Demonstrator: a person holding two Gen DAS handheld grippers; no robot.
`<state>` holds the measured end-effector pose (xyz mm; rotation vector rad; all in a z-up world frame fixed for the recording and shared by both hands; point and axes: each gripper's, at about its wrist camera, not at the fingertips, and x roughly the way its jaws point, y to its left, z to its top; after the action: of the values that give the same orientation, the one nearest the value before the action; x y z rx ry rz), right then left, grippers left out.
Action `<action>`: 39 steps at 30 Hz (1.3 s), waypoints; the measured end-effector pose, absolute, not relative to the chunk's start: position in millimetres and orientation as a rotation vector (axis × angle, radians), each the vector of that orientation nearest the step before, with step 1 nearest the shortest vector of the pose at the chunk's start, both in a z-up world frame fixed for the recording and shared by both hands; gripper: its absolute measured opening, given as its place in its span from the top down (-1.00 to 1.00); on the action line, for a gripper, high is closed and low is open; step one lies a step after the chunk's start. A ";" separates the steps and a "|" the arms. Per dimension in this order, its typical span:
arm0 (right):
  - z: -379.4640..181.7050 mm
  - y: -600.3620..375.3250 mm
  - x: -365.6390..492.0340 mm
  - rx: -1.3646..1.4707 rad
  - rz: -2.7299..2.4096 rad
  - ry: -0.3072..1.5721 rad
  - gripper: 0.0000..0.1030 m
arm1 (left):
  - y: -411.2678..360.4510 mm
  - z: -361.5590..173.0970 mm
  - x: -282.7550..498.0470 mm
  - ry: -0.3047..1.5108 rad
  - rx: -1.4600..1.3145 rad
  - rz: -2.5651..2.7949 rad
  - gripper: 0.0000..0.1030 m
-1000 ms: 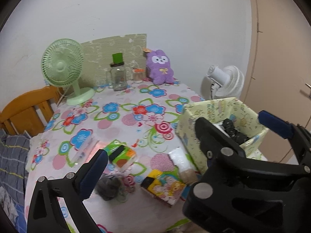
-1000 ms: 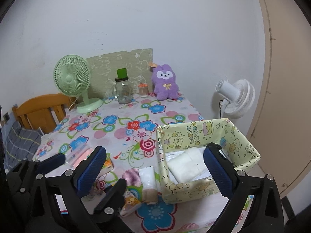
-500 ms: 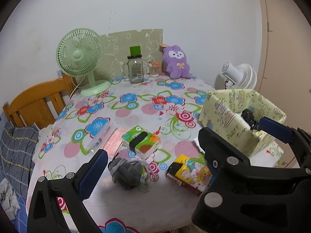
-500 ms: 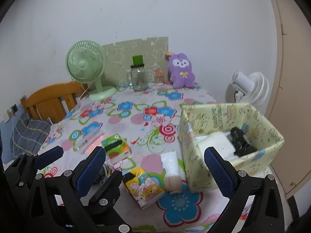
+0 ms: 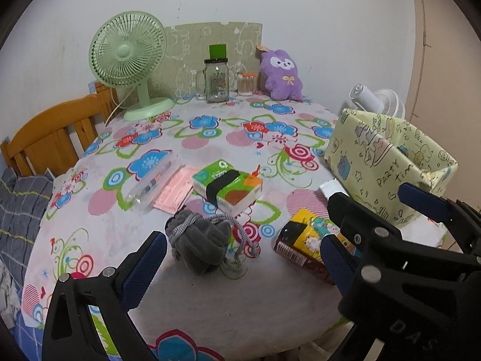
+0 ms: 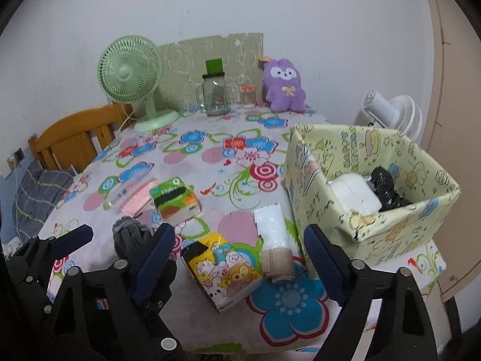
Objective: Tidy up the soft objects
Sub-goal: 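Withdraw both tools from the box back over the table items, then grasp the grey drawstring pouch with the left tool while the right tool grasps the yellow cartoon tissue pack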
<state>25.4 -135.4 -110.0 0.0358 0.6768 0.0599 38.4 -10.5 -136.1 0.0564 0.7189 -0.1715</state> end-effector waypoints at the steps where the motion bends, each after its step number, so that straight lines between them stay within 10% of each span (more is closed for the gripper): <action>1: -112.6 -134.8 26.6 0.036 0.062 0.685 -0.64 | -9.7 -139.5 39.2 0.726 0.053 -0.171 -0.99; 24: -156.7 -114.2 57.3 0.035 0.155 0.836 -0.52 | 9.1 -176.1 63.2 0.808 0.085 -0.090 -0.99; 39: -162.4 -106.7 72.3 0.048 0.175 0.873 -0.01 | 15.7 -181.2 83.8 0.846 0.076 -0.077 -0.84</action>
<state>72.3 -106.7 -162.4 0.0485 0.8727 0.1751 83.8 15.7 -181.2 0.0758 0.8463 -0.0768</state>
